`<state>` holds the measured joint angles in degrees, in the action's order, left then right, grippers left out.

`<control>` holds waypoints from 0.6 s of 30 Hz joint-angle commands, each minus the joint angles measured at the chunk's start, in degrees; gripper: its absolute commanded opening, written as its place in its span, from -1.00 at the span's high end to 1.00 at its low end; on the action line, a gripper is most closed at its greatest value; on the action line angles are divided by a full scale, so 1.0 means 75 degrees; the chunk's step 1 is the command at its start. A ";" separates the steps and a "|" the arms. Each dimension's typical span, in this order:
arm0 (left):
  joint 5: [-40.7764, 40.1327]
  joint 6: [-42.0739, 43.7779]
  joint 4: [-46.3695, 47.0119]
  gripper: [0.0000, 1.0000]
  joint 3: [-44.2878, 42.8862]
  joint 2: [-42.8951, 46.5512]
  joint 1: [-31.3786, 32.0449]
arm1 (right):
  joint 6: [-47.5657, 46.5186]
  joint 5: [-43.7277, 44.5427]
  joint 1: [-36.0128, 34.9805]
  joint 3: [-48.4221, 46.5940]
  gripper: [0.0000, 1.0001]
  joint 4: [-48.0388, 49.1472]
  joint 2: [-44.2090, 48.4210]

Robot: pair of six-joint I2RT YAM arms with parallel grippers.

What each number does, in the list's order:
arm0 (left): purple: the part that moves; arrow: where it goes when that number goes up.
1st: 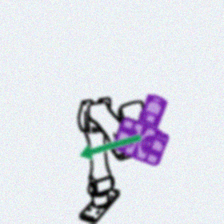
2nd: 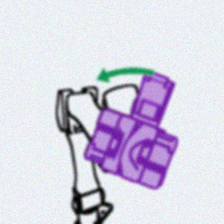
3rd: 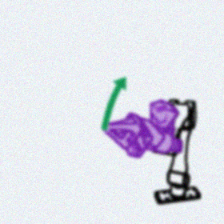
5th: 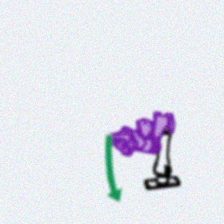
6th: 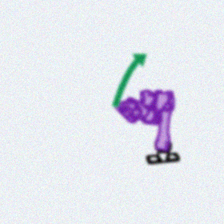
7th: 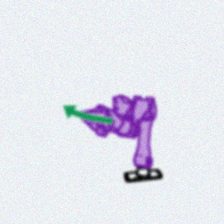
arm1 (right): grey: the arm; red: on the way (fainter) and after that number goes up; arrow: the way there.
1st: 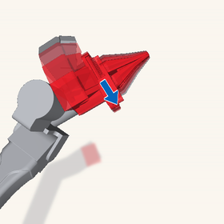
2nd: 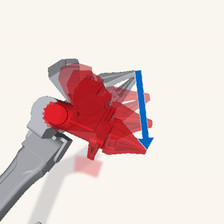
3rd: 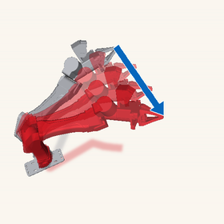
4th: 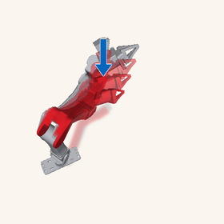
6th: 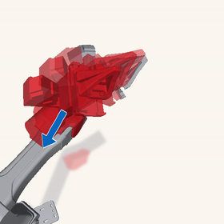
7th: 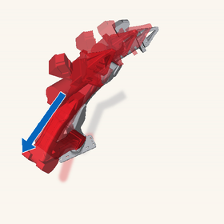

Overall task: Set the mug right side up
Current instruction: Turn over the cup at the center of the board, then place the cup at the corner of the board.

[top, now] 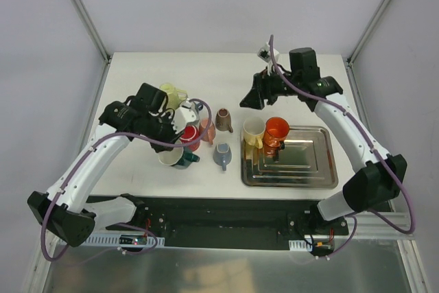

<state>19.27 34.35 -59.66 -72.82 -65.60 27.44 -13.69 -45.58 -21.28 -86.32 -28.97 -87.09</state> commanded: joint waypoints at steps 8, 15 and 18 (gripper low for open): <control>-0.0973 -0.1169 -0.0989 1.00 -0.0054 -0.1401 0.0641 | -0.0647 0.1308 -0.0034 0.0927 -0.39 0.0183 0.0713; -0.1666 -0.1486 -0.0238 1.00 0.0357 -0.1975 0.0981 | -0.0717 0.1484 -0.0022 0.1197 -0.42 0.0160 0.1041; -0.1702 -0.1521 0.0067 1.00 0.0556 -0.1999 0.1064 | -0.0764 0.1542 -0.0034 0.1314 -0.43 0.0055 0.1193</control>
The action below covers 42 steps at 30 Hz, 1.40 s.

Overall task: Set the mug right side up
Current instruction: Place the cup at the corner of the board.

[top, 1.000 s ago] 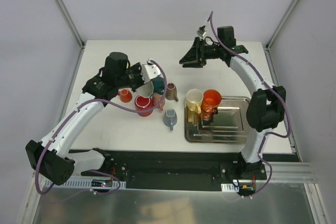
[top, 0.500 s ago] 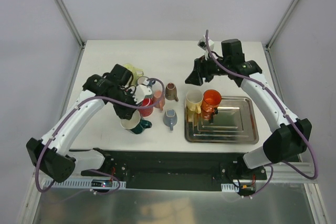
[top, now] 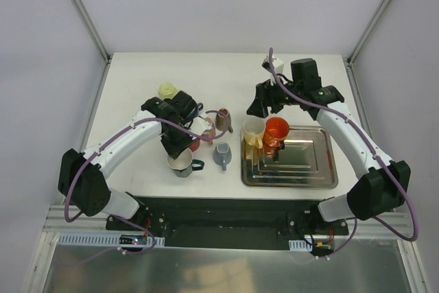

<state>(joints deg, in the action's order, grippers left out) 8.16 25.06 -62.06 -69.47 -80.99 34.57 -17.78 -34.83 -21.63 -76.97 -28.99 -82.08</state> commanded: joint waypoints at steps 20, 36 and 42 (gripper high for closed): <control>0.0013 -0.0400 0.0670 0.31 0.0638 -0.0217 0.0161 | -0.0172 0.0261 0.0024 0.0583 -0.50 0.0045 0.0866; 0.1136 0.0067 -0.0279 -0.18 0.0016 0.1713 0.0149 | -0.0266 0.0132 0.0013 0.0419 -0.52 -0.0142 0.0691; 0.0473 0.0468 -0.0385 -0.48 0.0438 0.3718 0.0137 | -0.0348 0.0120 -0.0081 0.0454 -0.52 -0.0177 0.0679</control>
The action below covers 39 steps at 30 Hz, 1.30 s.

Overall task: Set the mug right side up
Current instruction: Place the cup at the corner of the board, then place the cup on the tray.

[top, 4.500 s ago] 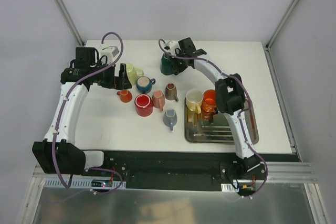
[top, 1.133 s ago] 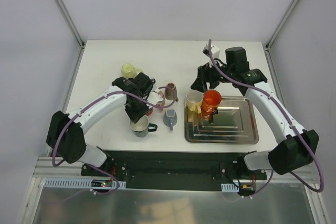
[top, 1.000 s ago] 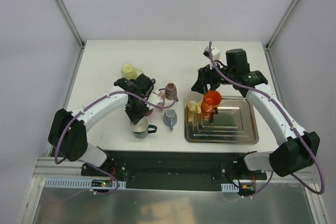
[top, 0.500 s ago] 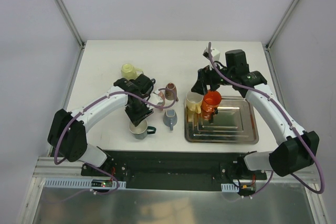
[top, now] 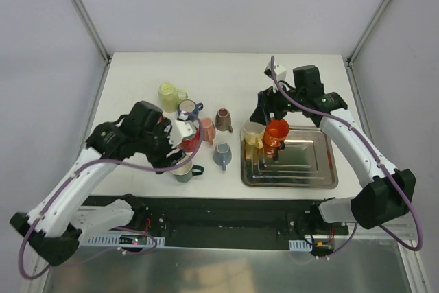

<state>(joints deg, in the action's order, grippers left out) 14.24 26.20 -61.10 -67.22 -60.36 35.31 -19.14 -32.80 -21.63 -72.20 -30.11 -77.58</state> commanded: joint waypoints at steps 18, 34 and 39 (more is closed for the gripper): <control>-0.0024 -0.4815 -0.0655 -0.69 -0.0272 0.1145 -0.5090 | -0.2358 0.0786 -0.3712 -0.0638 -0.52 -0.0637 -0.1116; -0.0363 -0.5976 -0.0373 -0.63 0.0947 0.2680 -0.7203 | -0.2511 0.0986 -0.4756 -0.1282 -0.52 -0.0193 -0.3025; -0.0258 -0.5767 -0.0373 -0.61 0.0877 0.2903 -0.7345 | -0.2230 0.0845 -0.5061 -0.1880 -0.47 -0.0274 -0.3916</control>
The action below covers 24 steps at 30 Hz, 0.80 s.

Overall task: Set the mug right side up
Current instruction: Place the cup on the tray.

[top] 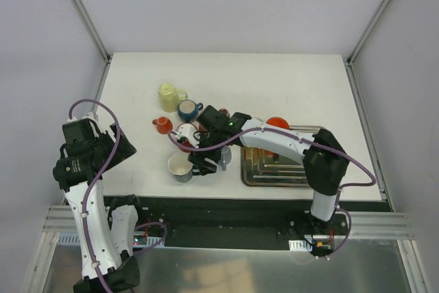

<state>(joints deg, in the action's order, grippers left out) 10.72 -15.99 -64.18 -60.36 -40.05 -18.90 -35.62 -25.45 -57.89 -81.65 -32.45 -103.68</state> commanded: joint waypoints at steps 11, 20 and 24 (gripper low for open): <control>0.0269 -0.0013 0.0050 -0.59 -0.0109 0.0196 -0.0316 | -0.0032 -0.0449 -0.0309 -0.0786 0.14 0.0096 -0.1082; 0.0726 0.0081 0.0623 -0.50 -0.0108 -0.0354 -0.0340 | -0.0033 -0.0942 0.0042 -0.0844 1.00 0.0272 -0.0615; 0.0774 0.0116 0.0952 -0.45 -0.0366 -0.0811 -0.0328 | 0.0283 -0.1165 0.0486 -0.1172 1.00 0.0272 0.0111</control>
<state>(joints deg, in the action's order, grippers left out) 14.94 -15.59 -60.77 -60.40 -43.75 -20.75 -35.18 -28.95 -57.41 -85.60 -32.47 -111.96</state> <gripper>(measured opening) 0.736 0.249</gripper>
